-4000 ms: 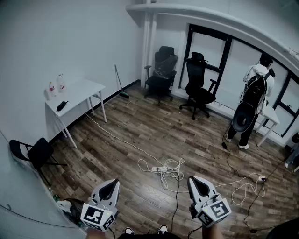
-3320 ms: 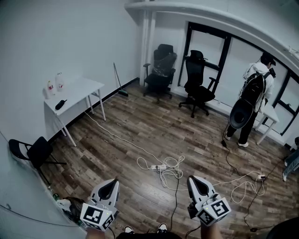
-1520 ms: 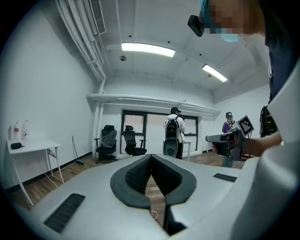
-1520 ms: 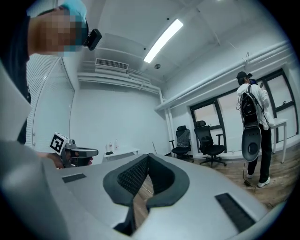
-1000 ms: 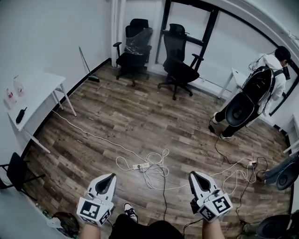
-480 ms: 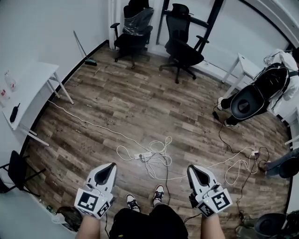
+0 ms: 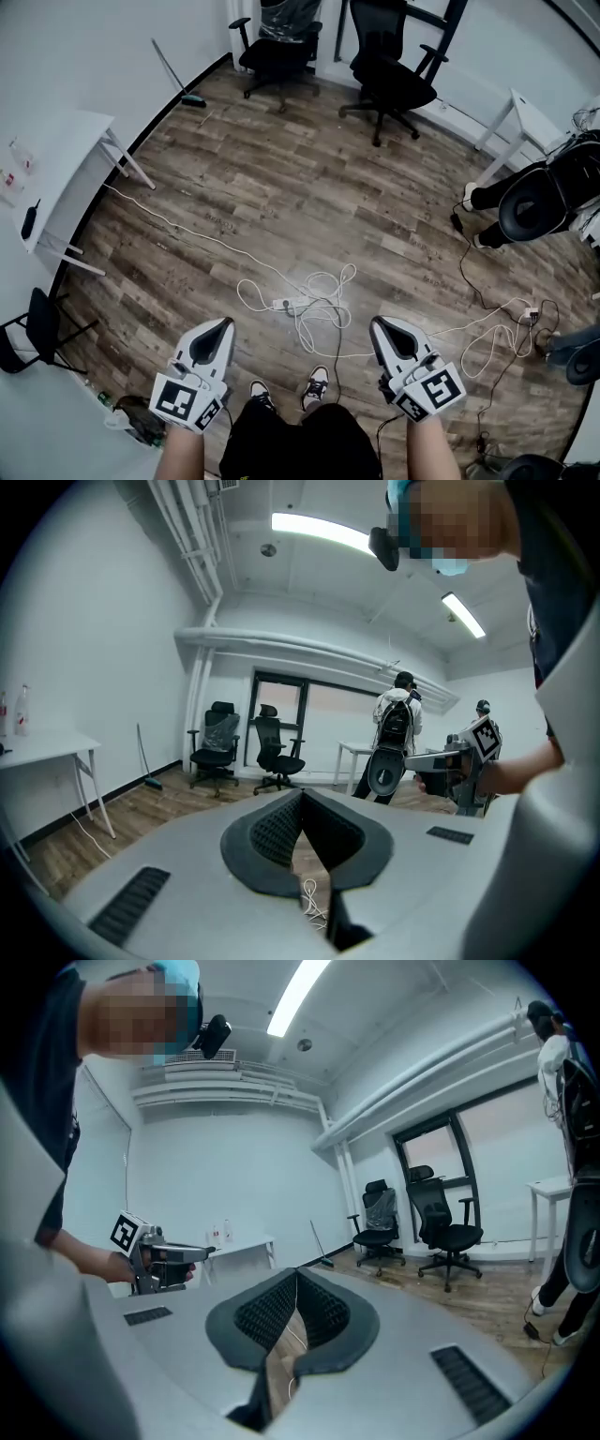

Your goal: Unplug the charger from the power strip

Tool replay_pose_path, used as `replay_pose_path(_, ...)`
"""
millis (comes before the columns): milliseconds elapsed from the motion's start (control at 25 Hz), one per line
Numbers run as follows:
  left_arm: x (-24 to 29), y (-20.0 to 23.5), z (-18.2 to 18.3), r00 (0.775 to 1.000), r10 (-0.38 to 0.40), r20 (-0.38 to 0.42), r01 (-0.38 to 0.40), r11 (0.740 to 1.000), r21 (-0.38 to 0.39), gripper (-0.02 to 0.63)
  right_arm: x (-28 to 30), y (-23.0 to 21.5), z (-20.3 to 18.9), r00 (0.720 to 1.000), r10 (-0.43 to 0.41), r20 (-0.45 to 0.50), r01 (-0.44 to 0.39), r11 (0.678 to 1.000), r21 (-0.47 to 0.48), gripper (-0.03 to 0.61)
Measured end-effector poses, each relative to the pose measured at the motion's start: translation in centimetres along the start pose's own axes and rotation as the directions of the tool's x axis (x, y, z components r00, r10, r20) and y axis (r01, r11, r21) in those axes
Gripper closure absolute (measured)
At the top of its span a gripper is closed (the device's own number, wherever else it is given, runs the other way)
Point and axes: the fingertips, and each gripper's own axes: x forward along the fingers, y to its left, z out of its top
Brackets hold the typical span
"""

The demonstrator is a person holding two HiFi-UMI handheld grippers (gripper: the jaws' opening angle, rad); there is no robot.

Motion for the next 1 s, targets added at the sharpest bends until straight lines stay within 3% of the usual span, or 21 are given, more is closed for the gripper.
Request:
replay_pose_path(160, 4.0, 0.7, -3.8, 0.999, 0.002, -0.035, -0.003, 1.000, -0.012, 0.595, 3.3, -4.2, -4.3, 0.999, 0.026, -0.039, -0.026, 1.000, 0.010, 0.557)
replay_pose_path(280, 7.0, 2.5, -8.7, 0.998, -0.017, -0.054, 0.016, 1.000, -0.020, 0.595, 6.4, -6.5, -9.4, 0.996, 0.035, -0.077, -0.035, 0.999, 0.005, 0.557)
replay_pose_path(600, 14.8, 8.1, -28.5, 0.985, -0.039, -0.166, 0.039, 0.999, 0.000, 0.595, 15.3, -11.1, -29.9, 0.976, 0.047, -0.211, -0.056, 0.998, -0.039, 0.555)
replay_pose_path(760, 16.9, 9.9, -37.9, 0.974, -0.052, -0.218, 0.052, 0.999, -0.006, 0.595, 18.3, -11.8, -40.6, 0.943, 0.071, -0.326, -0.098, 0.993, -0.067, 0.555)
replay_pose_path(1000, 20.1, 12.2, -51.1, 0.958, -0.081, -0.275, 0.078, 0.997, -0.021, 0.595, 22.1, -13.1, -53.8, 0.924, 0.100, -0.369, -0.118, 0.993, -0.026, 0.555)
